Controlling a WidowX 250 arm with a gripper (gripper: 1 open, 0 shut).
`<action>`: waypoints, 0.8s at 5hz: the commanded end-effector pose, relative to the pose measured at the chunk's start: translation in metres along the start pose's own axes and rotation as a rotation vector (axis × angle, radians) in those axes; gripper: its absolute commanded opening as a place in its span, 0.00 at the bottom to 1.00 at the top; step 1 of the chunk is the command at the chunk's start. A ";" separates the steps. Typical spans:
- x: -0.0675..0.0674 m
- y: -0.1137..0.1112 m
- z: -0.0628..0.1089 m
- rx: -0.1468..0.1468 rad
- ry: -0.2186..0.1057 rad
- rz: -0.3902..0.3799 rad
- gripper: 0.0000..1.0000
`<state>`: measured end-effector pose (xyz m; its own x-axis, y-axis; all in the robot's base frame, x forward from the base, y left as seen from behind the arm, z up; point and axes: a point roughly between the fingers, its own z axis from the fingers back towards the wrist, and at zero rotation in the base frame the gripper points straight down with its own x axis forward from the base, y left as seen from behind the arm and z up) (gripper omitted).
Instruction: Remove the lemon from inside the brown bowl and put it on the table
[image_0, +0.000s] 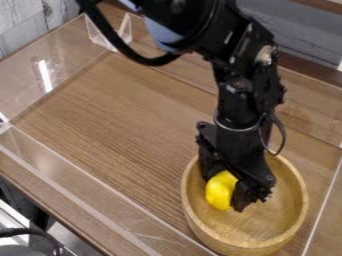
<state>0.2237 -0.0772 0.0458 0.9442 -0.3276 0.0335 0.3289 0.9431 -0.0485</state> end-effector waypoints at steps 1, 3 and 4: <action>0.011 0.006 0.026 0.019 -0.062 0.016 0.00; 0.010 0.027 0.067 0.055 -0.067 0.109 0.00; 0.011 0.049 0.080 0.071 -0.073 0.159 0.00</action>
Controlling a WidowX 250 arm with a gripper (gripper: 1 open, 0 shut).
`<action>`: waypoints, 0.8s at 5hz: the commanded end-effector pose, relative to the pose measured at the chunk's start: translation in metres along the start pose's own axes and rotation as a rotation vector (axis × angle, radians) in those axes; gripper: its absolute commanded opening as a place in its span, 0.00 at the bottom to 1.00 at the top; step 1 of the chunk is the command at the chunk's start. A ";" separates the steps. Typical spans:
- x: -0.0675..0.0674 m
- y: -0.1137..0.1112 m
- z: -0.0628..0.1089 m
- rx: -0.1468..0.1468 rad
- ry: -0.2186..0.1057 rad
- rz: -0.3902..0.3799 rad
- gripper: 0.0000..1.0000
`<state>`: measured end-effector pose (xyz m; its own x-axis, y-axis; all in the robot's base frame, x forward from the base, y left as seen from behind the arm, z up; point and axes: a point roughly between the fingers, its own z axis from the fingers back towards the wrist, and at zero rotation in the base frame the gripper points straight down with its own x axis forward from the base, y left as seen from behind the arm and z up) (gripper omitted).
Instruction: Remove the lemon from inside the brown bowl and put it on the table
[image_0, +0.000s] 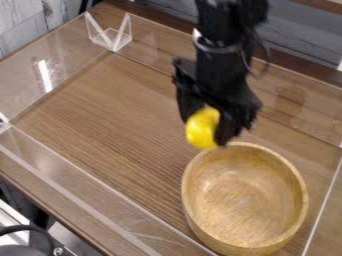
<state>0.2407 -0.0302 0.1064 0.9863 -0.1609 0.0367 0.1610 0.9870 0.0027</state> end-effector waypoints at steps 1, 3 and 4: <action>0.008 0.025 0.019 0.022 -0.074 0.022 0.00; 0.001 0.053 0.010 0.036 -0.065 0.061 0.00; -0.002 0.056 0.006 0.037 -0.057 0.076 0.00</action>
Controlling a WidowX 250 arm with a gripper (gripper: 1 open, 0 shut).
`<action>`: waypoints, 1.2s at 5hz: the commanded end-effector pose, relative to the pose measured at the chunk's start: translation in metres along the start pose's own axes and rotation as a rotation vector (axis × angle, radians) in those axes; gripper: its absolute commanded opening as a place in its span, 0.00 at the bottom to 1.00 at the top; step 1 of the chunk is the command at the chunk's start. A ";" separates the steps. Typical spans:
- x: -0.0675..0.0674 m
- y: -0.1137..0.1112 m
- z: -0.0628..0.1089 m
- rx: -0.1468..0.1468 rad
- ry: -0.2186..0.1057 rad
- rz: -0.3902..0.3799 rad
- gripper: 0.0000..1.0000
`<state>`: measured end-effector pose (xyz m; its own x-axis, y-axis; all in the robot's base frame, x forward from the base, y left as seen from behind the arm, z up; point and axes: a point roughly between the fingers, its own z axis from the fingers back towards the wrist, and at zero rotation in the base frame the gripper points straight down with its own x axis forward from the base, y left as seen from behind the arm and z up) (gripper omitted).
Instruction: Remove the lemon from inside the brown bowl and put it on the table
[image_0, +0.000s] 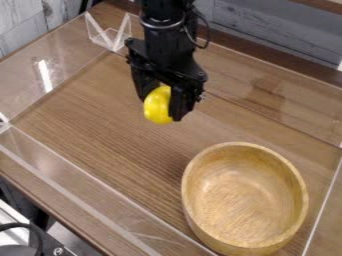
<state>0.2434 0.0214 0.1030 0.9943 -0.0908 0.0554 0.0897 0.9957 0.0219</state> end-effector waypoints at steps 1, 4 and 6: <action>0.003 0.006 0.006 0.013 -0.033 0.016 0.00; -0.001 0.009 -0.006 0.013 -0.015 0.039 0.00; -0.002 0.011 -0.014 0.013 -0.001 0.051 0.00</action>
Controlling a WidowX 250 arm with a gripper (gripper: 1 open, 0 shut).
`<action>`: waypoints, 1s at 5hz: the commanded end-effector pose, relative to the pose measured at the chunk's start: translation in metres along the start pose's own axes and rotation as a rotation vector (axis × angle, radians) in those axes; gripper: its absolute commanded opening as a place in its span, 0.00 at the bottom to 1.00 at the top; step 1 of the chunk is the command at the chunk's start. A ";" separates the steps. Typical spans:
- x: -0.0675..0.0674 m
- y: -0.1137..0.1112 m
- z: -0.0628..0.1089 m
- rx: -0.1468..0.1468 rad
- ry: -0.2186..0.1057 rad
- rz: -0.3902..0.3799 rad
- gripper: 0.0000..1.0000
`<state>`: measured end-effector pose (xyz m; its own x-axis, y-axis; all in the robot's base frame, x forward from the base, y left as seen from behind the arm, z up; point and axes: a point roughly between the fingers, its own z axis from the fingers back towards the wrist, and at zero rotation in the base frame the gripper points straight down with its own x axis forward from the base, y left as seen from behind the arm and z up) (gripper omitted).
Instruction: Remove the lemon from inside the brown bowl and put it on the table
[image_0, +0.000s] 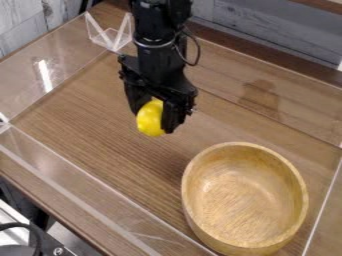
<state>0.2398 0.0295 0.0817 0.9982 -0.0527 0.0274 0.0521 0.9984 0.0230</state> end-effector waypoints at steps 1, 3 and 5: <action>0.003 0.004 0.004 0.007 -0.024 0.020 0.00; 0.003 0.005 -0.003 0.005 -0.017 0.029 0.00; 0.002 0.005 -0.009 0.002 -0.020 0.024 0.00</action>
